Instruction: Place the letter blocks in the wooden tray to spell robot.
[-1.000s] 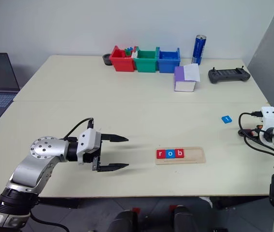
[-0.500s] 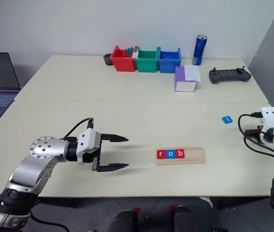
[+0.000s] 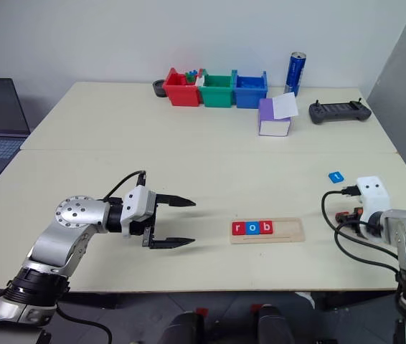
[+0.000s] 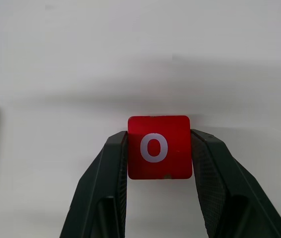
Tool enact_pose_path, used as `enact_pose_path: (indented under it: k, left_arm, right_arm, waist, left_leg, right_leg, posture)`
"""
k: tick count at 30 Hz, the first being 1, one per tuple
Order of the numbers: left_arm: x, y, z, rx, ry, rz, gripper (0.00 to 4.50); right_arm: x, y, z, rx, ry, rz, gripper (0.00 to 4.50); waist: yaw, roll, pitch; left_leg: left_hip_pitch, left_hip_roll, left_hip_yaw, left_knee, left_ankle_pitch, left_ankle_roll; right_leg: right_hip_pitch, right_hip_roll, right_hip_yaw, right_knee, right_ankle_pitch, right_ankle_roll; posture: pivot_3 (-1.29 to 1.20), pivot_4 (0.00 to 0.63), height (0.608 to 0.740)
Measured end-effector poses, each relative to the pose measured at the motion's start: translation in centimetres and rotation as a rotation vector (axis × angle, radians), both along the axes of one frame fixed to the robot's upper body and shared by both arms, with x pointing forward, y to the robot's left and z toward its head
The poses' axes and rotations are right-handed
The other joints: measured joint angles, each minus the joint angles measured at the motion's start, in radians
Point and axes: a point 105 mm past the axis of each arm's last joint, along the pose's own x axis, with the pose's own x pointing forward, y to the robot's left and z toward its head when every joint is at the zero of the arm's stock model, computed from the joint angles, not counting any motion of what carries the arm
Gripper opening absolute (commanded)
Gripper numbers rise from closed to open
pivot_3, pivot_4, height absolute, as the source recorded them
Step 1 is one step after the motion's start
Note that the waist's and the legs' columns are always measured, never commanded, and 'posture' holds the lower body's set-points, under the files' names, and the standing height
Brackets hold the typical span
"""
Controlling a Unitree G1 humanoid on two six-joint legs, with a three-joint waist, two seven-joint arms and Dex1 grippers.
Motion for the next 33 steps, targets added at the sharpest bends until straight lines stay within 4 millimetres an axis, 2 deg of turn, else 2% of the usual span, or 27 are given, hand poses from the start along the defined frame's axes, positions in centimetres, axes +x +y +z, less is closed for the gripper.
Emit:
enact_pose_path:
  k: [4, 11, 12, 14, 19, 21, 26, 29, 33]
  left_arm:
    - [0.3, -0.3, -0.2, 0.000, 0.003, -0.023, 4.50]
    - [0.4, -0.3, -0.2, 0.005, -0.003, -0.030, 4.50]
    - [0.3, -0.3, -0.2, 0.005, -0.002, -0.030, 4.50]
    - [0.3, -0.3, -0.3, 0.005, -0.001, -0.028, 4.50]
    - [0.1, -0.1, -0.7, 0.007, 0.013, -0.020, 4.50]
    - [-0.1, -0.1, -0.8, 0.007, 0.016, -0.020, 4.50]
    - [-0.2, 0.0, -0.9, 0.010, 0.017, -0.017, 4.50]
    - [-0.4, -0.2, -0.7, 0.013, 0.007, -0.025, 4.50]
    - [-0.5, -0.2, -0.7, 0.018, 0.010, -0.025, 4.50]
  right_arm:
    - [-0.8, 0.4, -0.6, 0.002, 0.023, -0.004, 1.46]
    - [-0.9, 0.6, -1.1, -0.001, 0.040, -0.002, 1.46]
    - [-0.8, 0.5, -1.1, -0.001, 0.040, -0.007, 2.18]
    - [-0.6, 0.4, -1.1, 0.004, 0.041, -0.013, 2.63]
    - [0.1, 0.0, 0.0, -0.040, 0.056, 0.011, 4.43]
    - [0.5, -0.4, 1.1, -0.061, 0.049, 0.028, 4.47]
    - [0.3, -3.0, 4.2, -0.164, 0.041, 0.062, 4.47]
    - [1.3, -3.5, 6.3, -0.231, -0.067, 0.194, 4.47]
    - [1.5, -2.4, 5.6, -0.224, -0.140, 0.474, 4.47]
  waist:
    - [0.000, 0.000, 0.000]
    - [-0.002, 0.000, 0.000]
    - [-0.002, 0.000, 0.000]
    - [-0.002, 0.000, 0.000]
    - [-0.002, 0.000, 0.000]
    - [-0.002, 0.000, 0.000]
    - [-0.001, 0.000, 0.000]
    - [-0.001, 0.000, 0.000]
    - [-0.002, 0.000, 0.000]
  left_leg:
    - [0.000, 0.000, 0.000, 0.000, 0.000, 0.000]
    - [0.000, 0.000, 0.000, 0.000, 0.000, 0.000]
    - [0.000, 0.000, 0.000, 0.000, 0.000, 0.000]
    - [0.000, 0.000, 0.000, 0.000, 0.000, 0.000]
    - [0.000, 0.000, 0.000, 0.000, 0.000, 0.000]
    - [0.000, 0.000, 0.000, 0.000, 0.000, 0.000]
    - [-0.001, 0.000, 0.000, -0.001, 0.000, 0.000]
    - [-0.001, 0.000, 0.000, -0.001, 0.000, 0.000]
    - [-0.001, 0.000, 0.001, 0.000, 0.000, 0.000]
  right_leg:
    - [0.000, 0.000, 0.000, 0.000, 0.000, 0.000]
    - [0.000, 0.000, 0.000, 0.000, 0.000, 0.000]
    - [0.000, 0.000, 0.000, 0.000, 0.000, 0.000]
    - [0.000, 0.000, 0.000, 0.000, 0.000, 0.000]
    - [0.000, 0.000, 0.000, 0.000, 0.000, 0.000]
    - [0.000, 0.000, 0.000, -0.001, 0.000, 0.000]
    - [-0.001, 0.000, 0.000, -0.002, 0.000, -0.001]
    - [-0.001, 0.000, 0.000, -0.002, 0.000, 0.000]
    - [-0.001, 0.000, 0.000, -0.002, 0.000, 0.000]
  posture:
    - [0.00, 0.150, 0.740]
    - [0.00, 0.150, 0.740]
    - [0.00, 0.150, 0.740]
    - [0.00, 0.150, 0.740]
    - [0.00, 0.150, 0.740]
    - [0.00, 0.150, 0.740]
    - [0.00, 0.150, 0.740]
    - [0.00, 0.150, 0.740]
    - [0.00, 0.150, 0.740]
